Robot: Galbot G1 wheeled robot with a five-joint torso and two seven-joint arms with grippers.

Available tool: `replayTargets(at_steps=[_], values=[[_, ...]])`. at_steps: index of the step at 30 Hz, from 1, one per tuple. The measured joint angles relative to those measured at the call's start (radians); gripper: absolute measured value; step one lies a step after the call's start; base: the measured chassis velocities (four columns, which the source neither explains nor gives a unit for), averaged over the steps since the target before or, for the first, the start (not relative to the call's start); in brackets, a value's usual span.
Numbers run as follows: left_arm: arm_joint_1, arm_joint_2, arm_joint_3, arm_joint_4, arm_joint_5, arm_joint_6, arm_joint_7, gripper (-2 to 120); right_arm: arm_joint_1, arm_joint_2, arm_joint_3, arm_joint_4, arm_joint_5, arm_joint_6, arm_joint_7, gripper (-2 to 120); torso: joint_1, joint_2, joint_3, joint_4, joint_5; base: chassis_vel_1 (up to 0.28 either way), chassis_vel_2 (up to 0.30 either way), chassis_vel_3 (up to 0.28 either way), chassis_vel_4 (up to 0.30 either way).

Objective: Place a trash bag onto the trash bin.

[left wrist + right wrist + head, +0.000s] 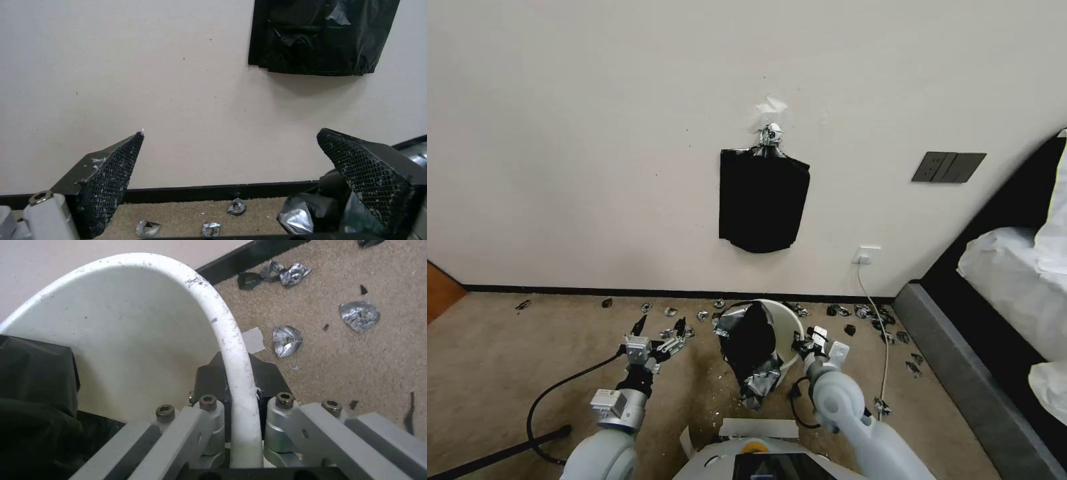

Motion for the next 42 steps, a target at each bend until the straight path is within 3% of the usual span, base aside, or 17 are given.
replayTargets(at_steps=[6,9,14,18,21,22,23,25,26,29,35,42], values=[[0.002,-0.001,0.005,0.000,0.003,0.000,0.000,100,-0.006,0.007,-0.001,-0.001,0.004,0.002,0.000,6,0.000,0.000,0.000,-0.0001,0.0000,0.000,0.000,0.000,0.000],[0.003,-0.003,0.009,0.000,0.003,0.001,0.000,100,-0.017,-0.004,-0.002,0.014,-0.004,0.001,0.003,22,0.000,0.000,0.000,0.0000,0.0002,0.000,0.000,0.000,0.000],[0.007,-0.006,0.018,-0.001,0.007,0.002,-0.001,100,-0.040,-0.045,0.003,0.060,-0.080,-0.001,-0.011,37,0.000,0.000,0.000,-0.0001,0.0003,0.000,0.000,0.000,0.000],[0.010,-0.008,0.023,-0.003,0.007,0.004,-0.004,100,-0.065,-0.108,0.016,0.136,-0.160,-0.003,-0.056,48,0.000,0.000,0.000,-0.0003,0.0001,0.000,0.000,0.000,0.000],[0.021,-0.008,0.031,-0.007,0.006,0.013,-0.008,100,-0.080,-0.202,0.030,0.219,-0.263,0.001,-0.179,64,0.000,0.000,0.000,-0.0004,0.0005,0.000,0.000,0.000,0.000],[0.021,-0.008,0.031,-0.007,0.006,0.013,-0.008,100,-0.080,-0.202,0.030,0.219,-0.263,0.001,-0.179,64,0.000,0.000,0.000,-0.0004,0.0005,0.000,0.000,0.000,0.000],[0.030,-0.008,0.044,-0.010,0.006,0.023,-0.014,100,-0.076,-0.267,0.039,0.260,-0.286,0.000,-0.273,70,0.000,0.000,0.000,-0.0003,0.0002,0.000,0.000,0.000,0.000],[0.038,-0.009,0.058,-0.014,0.008,0.037,-0.020,100,-0.047,-0.334,0.047,0.313,-0.246,-0.030,-0.383,80,0.000,0.000,0.000,-0.0003,0.0003,0.000,0.000,0.000,0.000],[0.038,-0.009,0.058,-0.014,0.008,0.037,-0.020,100,-0.047,-0.334,0.047,0.313,-0.246,-0.030,-0.383,80,0.000,0.000,0.000,-0.0003,0.0003,0.000,0.000,0.000,0.000],[0.045,-0.014,0.089,-0.021,0.029,0.060,-0.029,100,0.064,-0.430,0.029,0.358,-0.120,-0.121,-0.483,92,0.000,0.000,0.000,0.0001,0.0001,0.000,0.000,0.000,0.000],[0.052,-0.023,0.131,-0.034,0.058,0.088,-0.038,100,0.272,-0.477,-0.059,0.336,0.080,-0.270,-0.492,100,0.000,0.000,0.000,0.0000,0.0003,0.000,0.000,0.000,0.000],[0.052,-0.035,0.152,-0.030,0.076,0.104,-0.045,100,0.401,-0.458,-0.178,0.246,0.177,-0.355,-0.423,94,0.000,0.000,0.000,-0.0001,0.0000,0.000,0.000,0.000,0.000]])
